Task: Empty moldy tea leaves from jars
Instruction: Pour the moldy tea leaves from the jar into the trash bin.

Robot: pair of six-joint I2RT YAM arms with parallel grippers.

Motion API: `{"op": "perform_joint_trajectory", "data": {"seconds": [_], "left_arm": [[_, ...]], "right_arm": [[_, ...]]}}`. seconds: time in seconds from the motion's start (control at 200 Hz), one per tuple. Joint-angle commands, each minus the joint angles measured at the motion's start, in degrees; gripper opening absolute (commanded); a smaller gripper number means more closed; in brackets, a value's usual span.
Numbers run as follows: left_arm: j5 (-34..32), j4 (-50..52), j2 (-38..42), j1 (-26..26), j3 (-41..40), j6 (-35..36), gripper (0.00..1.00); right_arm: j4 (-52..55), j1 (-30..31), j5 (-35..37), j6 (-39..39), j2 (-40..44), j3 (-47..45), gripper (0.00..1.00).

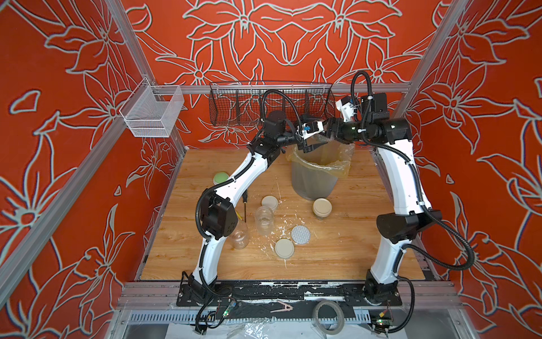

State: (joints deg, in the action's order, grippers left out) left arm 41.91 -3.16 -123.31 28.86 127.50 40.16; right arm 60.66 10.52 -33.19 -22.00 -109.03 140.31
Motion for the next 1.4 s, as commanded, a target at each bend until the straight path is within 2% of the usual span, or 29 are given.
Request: {"op": "perform_joint_trajectory", "data": {"seconds": [0.0,0.135,0.39,0.576,0.631,0.666,0.776,0.881,0.916,1.246,1.396], "left_arm": [[-0.43,-2.44,0.09,0.13,2.7,-7.34,0.64],[-3.19,-1.09,-0.81,0.23,5.66,-16.31,0.59],[-16.12,0.0,-1.83,0.34,7.71,-31.45,0.5],[-19.04,3.55,-3.41,0.41,10.62,-36.56,0.5],[-18.72,4.32,-3.43,0.41,10.75,-36.67,0.5],[-18.22,5.03,-3.37,0.42,10.74,-36.27,0.54],[-17.15,7.87,-2.38,0.48,10.08,-33.48,0.85],[-17.12,8.41,0.51,0.49,5.87,-30.77,1.0],[-17.25,7.95,1.86,0.58,3.76,-29.93,0.98],[-23.25,7.62,17.19,0.67,-17.28,-24.0,0.97],[-23.43,4.37,26.68,0.67,-28.55,-25.5,0.97]], "right_arm": [[-4.58,0.02,3.7,-0.81,3.45,-2.0,0.26],[-10.23,0.1,7.48,-3.18,5.62,-6.51,0.26],[-15.65,0.03,11.99,-6.81,6.6,-8.92,0.26],[-15.74,0.03,12.82,-7.1,5.35,-7.89,0.25],[-15.03,0.03,13.21,-6.57,5.02,-7.58,0.24],[-14.3,0.03,13.66,-5.93,4.86,-7.14,0.24],[-11.43,0.03,15.18,-3.85,3.78,-4.59,0.24],[-9.19,0.06,16.59,-2.33,2.69,-1.78,0.23],[-8.48,0.03,16.97,-1.89,2.35,-0.84,0.23],[-1.0,0.27,21.52,3.47,-1.87,5.84,0.23],[8.52,3.3,27.38,13.87,-7.56,11.21,0.23]]}}
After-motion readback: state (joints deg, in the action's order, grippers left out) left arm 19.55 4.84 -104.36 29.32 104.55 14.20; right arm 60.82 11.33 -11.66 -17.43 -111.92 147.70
